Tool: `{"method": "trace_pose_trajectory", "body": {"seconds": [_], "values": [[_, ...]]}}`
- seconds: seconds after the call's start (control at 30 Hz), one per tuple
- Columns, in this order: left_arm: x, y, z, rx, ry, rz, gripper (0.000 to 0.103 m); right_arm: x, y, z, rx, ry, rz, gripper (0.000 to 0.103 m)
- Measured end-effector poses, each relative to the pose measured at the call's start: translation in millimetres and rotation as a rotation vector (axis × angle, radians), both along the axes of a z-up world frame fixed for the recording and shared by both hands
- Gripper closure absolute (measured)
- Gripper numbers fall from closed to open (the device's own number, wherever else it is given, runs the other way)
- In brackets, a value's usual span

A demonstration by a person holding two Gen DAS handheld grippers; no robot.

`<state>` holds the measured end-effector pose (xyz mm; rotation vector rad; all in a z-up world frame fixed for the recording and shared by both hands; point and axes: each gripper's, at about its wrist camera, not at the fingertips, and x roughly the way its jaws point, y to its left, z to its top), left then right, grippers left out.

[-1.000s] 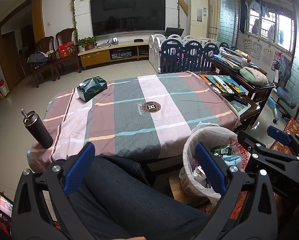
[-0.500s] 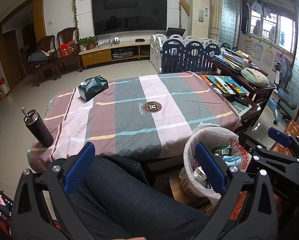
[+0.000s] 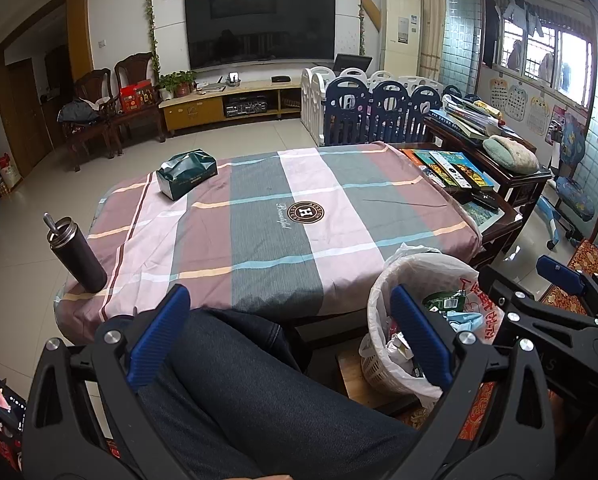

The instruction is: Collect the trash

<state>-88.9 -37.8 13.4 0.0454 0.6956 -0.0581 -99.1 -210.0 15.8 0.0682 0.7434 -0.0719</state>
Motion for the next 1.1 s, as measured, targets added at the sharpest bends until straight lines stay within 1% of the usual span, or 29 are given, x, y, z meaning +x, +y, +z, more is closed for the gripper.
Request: {"method": "trace_pose_trajectory", "body": {"seconds": [1.1], "values": [[-2.8,-6.6,-3.8,-0.003,0.009,-0.004,0.003,-0.3,0.6,-3.9,0.003,0.008,0.000,0.020]]}}
